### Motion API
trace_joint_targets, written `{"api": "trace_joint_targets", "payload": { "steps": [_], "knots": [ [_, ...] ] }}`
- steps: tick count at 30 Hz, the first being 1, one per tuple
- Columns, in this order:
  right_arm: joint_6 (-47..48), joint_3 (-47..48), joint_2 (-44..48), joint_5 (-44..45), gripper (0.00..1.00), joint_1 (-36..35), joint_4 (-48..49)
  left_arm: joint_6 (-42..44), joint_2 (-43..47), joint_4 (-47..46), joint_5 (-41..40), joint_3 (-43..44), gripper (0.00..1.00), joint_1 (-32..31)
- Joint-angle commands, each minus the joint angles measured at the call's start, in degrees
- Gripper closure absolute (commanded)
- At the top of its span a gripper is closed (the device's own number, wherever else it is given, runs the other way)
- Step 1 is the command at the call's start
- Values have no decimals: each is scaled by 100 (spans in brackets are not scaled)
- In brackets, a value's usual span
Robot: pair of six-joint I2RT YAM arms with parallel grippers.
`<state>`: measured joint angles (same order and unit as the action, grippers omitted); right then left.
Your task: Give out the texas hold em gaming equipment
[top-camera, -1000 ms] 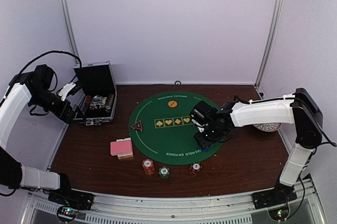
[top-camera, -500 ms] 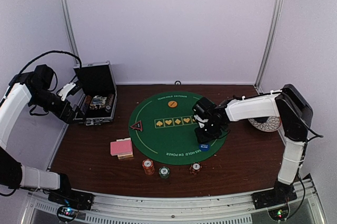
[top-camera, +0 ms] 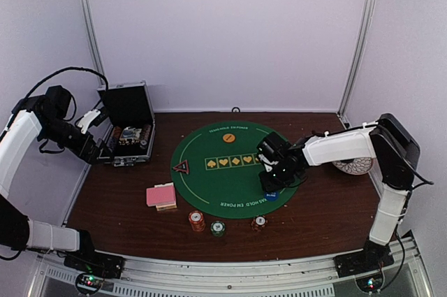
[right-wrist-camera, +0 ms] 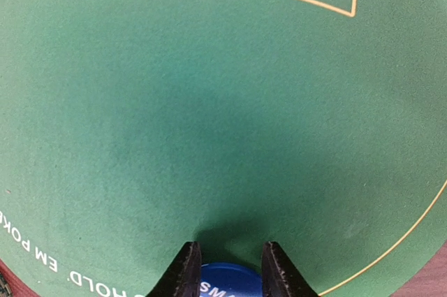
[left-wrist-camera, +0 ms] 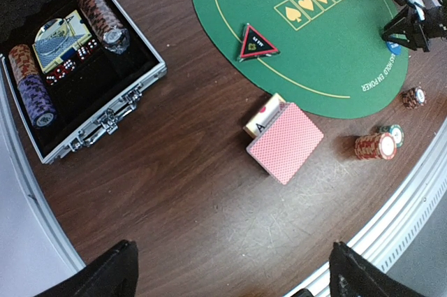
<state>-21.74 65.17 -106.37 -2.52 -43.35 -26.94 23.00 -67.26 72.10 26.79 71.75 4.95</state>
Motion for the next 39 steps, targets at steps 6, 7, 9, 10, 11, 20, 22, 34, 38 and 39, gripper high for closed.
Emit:
{"api": "trace_joint_targets", "payload": {
  "steps": [6,7,9,10,11,20,22,34,38,39],
  "knots": [
    [-138,-111,271,-60,67,-244,-437,-16,107,-20,69,94,3,32],
    [-133,-111,295,-47,67,-244,-456,-11,107,-16,60,94,2,32],
    [-117,-74,347,-13,67,-251,-520,-7,109,-14,60,94,2,33],
    [-106,-37,380,14,65,-249,-567,-2,118,-14,62,86,2,32],
    [-84,26,421,27,64,-252,-625,-3,115,-12,61,84,2,34],
    [300,667,1113,226,34,-648,-1505,-25,117,-55,-66,109,2,32],
    [350,648,1244,185,29,-852,-1711,-24,99,-62,-79,130,3,32],
    [200,-9,1420,-421,21,-1790,-1791,-77,137,-64,-97,139,2,33],
    [211,-92,1254,-512,21,-1890,-1605,-73,173,-62,-84,142,2,37],
    [221,-92,1198,-507,21,-1895,-1583,-69,175,-60,-84,146,2,33]
  ]
}}
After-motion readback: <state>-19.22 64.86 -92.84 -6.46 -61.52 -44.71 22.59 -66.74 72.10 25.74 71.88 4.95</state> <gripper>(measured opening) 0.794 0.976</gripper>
